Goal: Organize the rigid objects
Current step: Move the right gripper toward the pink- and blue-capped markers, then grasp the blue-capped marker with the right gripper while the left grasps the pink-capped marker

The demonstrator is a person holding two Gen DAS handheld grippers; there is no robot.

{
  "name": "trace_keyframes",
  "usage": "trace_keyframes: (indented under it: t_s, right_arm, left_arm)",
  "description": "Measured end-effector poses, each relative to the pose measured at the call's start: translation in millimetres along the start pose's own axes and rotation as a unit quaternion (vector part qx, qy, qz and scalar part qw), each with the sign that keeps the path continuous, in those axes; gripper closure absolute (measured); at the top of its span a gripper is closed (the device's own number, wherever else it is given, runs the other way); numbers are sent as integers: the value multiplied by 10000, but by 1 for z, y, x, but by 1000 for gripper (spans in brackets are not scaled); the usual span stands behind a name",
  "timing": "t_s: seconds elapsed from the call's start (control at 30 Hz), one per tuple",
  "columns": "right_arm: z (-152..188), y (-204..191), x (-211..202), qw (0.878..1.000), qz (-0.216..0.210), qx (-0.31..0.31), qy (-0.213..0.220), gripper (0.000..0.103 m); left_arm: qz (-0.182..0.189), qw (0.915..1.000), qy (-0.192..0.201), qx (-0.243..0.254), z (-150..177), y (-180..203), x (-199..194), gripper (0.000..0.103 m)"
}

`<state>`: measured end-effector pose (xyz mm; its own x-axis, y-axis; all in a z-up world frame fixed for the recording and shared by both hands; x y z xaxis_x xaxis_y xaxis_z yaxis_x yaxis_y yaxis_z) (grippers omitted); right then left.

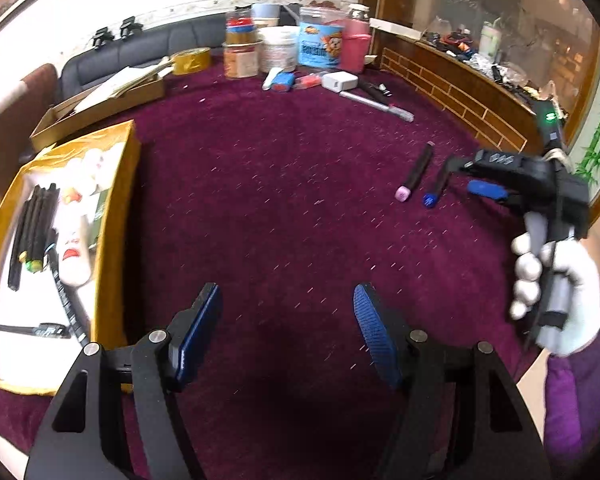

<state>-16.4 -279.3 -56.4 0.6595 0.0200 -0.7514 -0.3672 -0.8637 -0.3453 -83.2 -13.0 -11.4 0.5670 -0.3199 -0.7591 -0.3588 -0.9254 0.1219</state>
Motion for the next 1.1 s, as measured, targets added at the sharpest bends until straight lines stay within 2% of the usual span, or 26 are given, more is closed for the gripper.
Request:
trace_keyframes:
  t_s: [0.1,0.23,0.3,0.37,0.43,0.6,0.73,0.93,0.97,1.03,1.07,1.1]
  right_arm:
    - [-1,-9,16,9993,228,-285,-100,57]
    - [-9,-12,22,9954,658,-689,70,60]
    - [-12,-8,24,9935,794,-812,111,75]
    - [-17,0,25,9930,858,-794,175,78]
    - [-21,9,24,9945,820,-608,233,82]
    - [-25,23,21,9992,294,-66,268,86]
    - [-27,27,21,9995,3,161,260,86]
    - [-27,28,21,9993,-114,225,264,86]
    - [-27,28,21,9993,-127,230,266,86]
    - [-27,28,21,9993,-149,230,269,86]
    - [-27,28,21,9992,-160,231,271,86]
    - [-27,27,22,9992,-168,231,267,86]
  left_arm:
    - [114,9999,59,74,-12,12,3,36]
    - [263,9995,31,174,-28,27,15,36]
    - [333,9992,-21,220,-34,35,24,36]
    - [393,9988,-77,268,-39,42,31,36]
    - [456,9982,-157,359,-44,54,41,36]
    - [563,9952,-186,783,-60,84,68,36]
    - [615,9884,-181,1377,-77,115,102,36]
    - [697,9781,-313,1934,-93,148,144,38]
    - [644,9758,-330,2063,-94,153,151,40]
    - [610,9739,-438,2142,-92,156,161,64]
    - [758,9754,-393,2031,-94,157,160,72]
    - [848,9762,-421,1950,-94,157,159,86]
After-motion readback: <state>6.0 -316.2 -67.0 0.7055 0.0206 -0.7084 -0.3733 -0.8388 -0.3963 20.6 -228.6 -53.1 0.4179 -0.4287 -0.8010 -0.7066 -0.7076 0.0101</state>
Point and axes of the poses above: each gripper's, at about its wrist camera, not at the fingertips, and x roughly the way its jaws point, y to its right, z to its underside, the point moved 9 cm from there along x, roughly the way its jaws point, and after that the axes turned 5 degrees about z, right-handed, at the moved point
